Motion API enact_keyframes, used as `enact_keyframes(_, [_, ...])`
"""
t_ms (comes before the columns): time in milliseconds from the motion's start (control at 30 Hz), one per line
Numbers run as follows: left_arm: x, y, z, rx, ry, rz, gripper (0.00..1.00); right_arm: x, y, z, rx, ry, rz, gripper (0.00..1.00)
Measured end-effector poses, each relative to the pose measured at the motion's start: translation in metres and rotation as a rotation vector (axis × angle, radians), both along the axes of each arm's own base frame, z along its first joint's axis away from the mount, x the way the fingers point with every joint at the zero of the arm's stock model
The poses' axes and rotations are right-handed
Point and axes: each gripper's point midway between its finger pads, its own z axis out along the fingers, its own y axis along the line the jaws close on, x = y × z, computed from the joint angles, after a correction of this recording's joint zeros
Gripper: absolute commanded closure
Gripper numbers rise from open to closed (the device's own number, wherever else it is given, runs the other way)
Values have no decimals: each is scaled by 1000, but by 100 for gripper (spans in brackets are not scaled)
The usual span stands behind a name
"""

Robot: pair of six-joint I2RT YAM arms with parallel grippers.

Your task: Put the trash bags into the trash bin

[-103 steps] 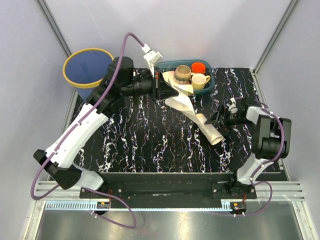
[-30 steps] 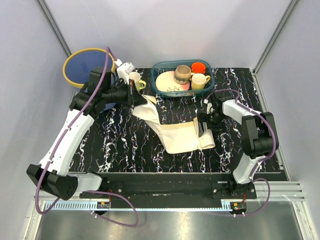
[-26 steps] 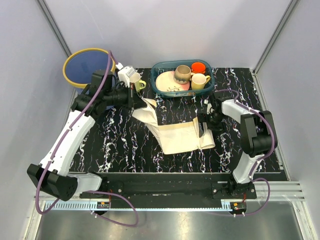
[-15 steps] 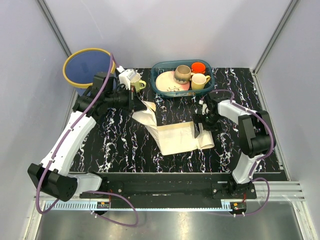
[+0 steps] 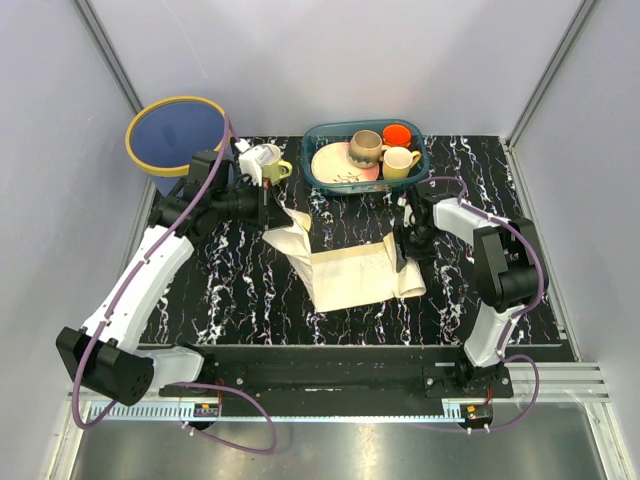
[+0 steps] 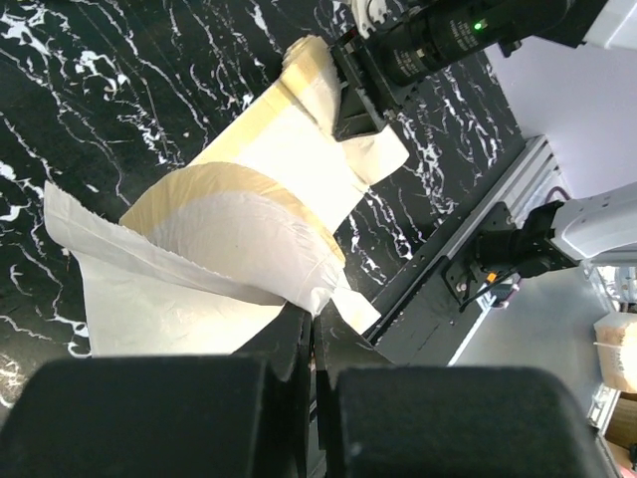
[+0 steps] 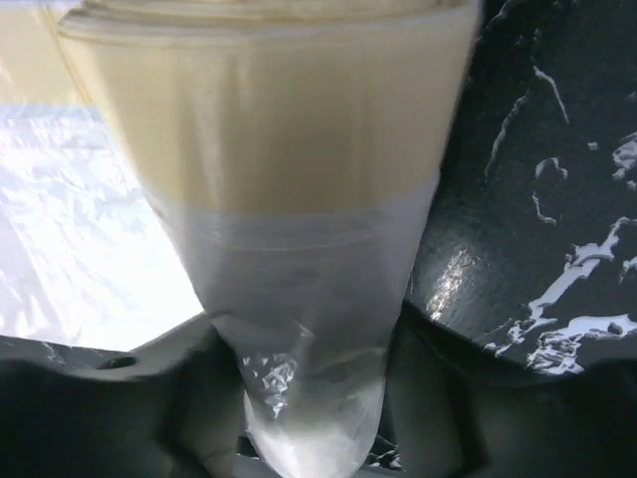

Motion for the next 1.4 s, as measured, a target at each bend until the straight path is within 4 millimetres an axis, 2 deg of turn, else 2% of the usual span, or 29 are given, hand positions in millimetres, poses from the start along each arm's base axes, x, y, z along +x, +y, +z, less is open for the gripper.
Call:
enact_keyframes(67, [0, 2, -5, 15, 0, 3, 100, 0, 1, -1, 4, 0, 7, 97])
enact_keyframes(133, [2, 7, -11, 49, -9, 17, 100, -1, 5, 0, 28, 3, 14, 100])
enact_keyframes(233, [7, 15, -17, 115, -67, 10, 72, -3, 10, 2, 58, 9, 33, 100])
enact_keyframes(267, [10, 18, -20, 147, -104, -7, 37, -4, 13, 3, 79, 12, 41, 100])
enact_keyframes(367, [10, 24, -36, 232, -200, -96, 19, -7, 23, 12, 157, 19, 56, 100])
enact_keyframes(400, [9, 27, -42, 258, -229, -128, 6, -8, 27, 17, 191, 16, 60, 100])
enact_keyframes(433, [7, 29, -47, 284, -260, -163, 2, -8, 31, 23, 222, 10, 63, 100])
enact_keyframes(567, [-3, 34, -58, 354, -423, -296, 1, -8, 42, 43, 314, -16, 71, 100])
enact_keyframes(633, [-7, 27, -54, 375, -514, -369, 2, -9, 46, 47, 347, -13, 66, 100])
enact_keyframes(733, [-20, -13, -55, 383, -640, -526, 3, -10, 48, 50, 394, 5, 45, 100])
enact_keyframes(800, [-32, -44, -68, 370, -674, -621, 1, -10, 49, 51, 424, 20, 21, 100])
enact_keyframes(867, [-40, -68, -92, 372, -674, -680, 1, -9, 46, 51, 457, 40, -16, 100])
enact_keyframes(1000, [-55, -96, -148, 404, -637, -712, 1, -7, 36, 47, 501, 81, -102, 100])
enact_keyframes(1100, [-71, -114, -176, 400, -646, -695, 1, -10, 30, 43, 521, 111, -148, 100])
enact_keyframes(1233, [-81, -139, -192, 373, -679, -654, 1, -14, 33, 42, 546, 141, -163, 100])
enact_keyframes(1400, [-73, -163, -204, 363, -709, -560, 1, -15, 36, 44, 573, 154, -167, 100])
